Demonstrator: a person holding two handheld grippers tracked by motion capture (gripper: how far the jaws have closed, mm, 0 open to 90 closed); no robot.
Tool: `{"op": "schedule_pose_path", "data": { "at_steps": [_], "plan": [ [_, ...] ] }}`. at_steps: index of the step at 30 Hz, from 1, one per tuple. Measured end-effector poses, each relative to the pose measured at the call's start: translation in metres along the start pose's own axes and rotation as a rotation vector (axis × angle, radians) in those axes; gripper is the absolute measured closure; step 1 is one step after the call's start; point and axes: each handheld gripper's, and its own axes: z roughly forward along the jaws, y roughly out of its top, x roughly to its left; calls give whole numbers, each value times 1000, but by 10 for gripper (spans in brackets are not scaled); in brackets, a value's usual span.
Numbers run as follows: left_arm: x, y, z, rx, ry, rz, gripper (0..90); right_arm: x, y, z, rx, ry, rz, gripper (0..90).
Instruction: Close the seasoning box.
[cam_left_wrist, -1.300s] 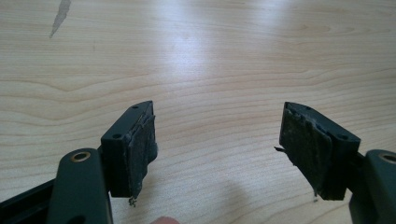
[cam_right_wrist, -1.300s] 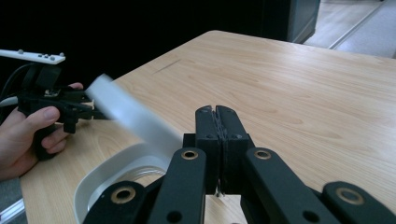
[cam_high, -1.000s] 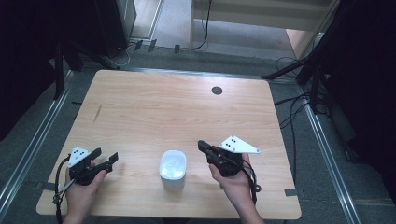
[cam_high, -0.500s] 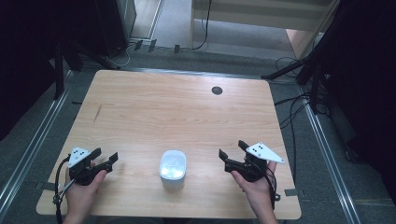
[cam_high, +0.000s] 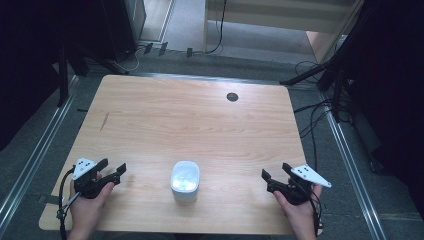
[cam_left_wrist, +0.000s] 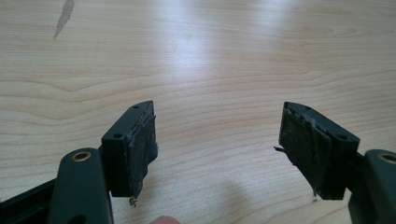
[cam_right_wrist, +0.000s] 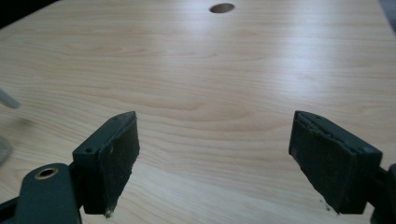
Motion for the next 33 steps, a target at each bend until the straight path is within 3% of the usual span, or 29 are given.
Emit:
{"op": "schedule_pose_path", "data": {
  "at_steps": [8,17,28,33],
  "plan": [
    [0,0,0,-2,3,2,277,-35,-17,-15,12,-83,28,169],
    [-1,0,0,-2,10,4,278,-62,-39,-26,32,-146,55,170],
    [-1,0,0,1,4,2,279,-66,-47,-32,-27,-153,100,189],
    [-1,0,0,1,2,3,280,-67,-46,-30,2,-149,116,189]
  ]
}}
